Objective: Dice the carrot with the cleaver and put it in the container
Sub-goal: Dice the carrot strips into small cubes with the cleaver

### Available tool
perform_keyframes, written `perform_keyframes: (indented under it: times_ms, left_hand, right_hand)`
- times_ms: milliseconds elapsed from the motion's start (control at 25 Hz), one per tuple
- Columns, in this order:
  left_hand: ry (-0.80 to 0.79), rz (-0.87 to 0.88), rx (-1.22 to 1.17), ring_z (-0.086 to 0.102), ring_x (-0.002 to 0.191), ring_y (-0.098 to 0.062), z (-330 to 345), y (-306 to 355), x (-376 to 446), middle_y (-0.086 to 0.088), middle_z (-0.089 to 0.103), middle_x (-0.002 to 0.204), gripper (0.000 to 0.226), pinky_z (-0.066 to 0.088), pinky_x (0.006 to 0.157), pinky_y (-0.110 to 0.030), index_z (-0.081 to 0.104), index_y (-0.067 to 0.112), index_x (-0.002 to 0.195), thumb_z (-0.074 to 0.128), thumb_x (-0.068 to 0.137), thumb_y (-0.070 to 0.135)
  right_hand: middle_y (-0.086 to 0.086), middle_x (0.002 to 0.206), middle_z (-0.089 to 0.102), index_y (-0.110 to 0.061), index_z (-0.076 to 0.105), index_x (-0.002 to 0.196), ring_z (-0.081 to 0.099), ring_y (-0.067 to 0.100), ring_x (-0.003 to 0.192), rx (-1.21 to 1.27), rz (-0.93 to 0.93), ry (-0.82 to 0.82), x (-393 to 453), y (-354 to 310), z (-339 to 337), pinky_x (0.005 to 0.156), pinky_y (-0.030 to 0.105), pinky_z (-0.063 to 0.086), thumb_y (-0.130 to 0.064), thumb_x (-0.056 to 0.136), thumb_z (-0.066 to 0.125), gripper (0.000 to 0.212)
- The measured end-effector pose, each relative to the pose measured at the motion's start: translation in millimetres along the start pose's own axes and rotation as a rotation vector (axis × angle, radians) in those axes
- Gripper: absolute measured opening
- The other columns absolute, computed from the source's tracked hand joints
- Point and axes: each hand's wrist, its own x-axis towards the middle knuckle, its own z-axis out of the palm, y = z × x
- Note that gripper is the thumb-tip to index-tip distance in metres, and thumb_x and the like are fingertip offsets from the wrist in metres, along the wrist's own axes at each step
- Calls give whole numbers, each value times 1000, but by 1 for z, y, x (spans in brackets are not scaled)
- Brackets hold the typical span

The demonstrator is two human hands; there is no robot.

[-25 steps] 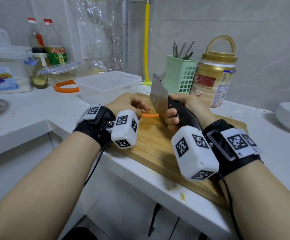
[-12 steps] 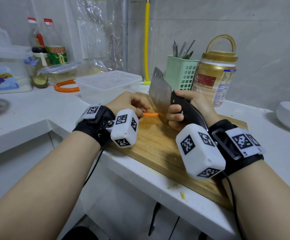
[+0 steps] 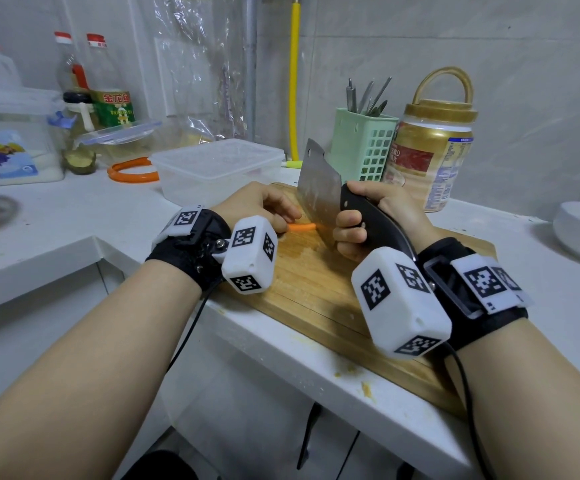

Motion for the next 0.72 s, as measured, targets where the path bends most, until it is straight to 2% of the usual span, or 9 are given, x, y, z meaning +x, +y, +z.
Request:
perform_keyframes:
  times_ms: [200, 440, 600, 720]
  left_hand:
    - [9, 11, 34, 64, 65, -2, -1, -2, 1, -28, 68, 102, 27, 55, 70, -19, 71, 14, 88, 65, 82, -11]
    - [7, 13, 29, 65, 68, -5, -1, -3, 1, -29, 67, 104, 28, 56, 70, -19, 72, 14, 88, 65, 81, -13]
    - [5, 18, 38, 66, 69, -4, -1, -2, 1, -26, 68, 104, 27, 56, 71, -18, 72, 14, 89, 66, 82, -12]
    - [17, 9, 34, 65, 70, -6, -1, -2, 1, -27, 68, 107, 25, 56, 72, -19, 72, 10, 92, 66, 81, -13]
  right_hand:
    - [-2, 46, 39, -13, 38, 75, 35, 11, 34, -4, -3, 2, -1, 0, 0, 46, 21, 25, -34, 99, 35, 32]
    - [-1, 46, 39, -14, 39, 74, 35, 13, 33, -44, -10, 27, 0, 0, 0, 49, 23, 22, -33, 99, 36, 31]
    - [3, 47, 41, -11, 41, 81, 37, 16, 32, -19, -13, 87, 0, -1, -2, 43, 14, 29, -31, 97, 39, 26]
    - [5, 46, 40, -10, 37, 85, 37, 17, 31, -27, -14, 93, 0, -2, -6, 40, 13, 33, -31, 96, 39, 23]
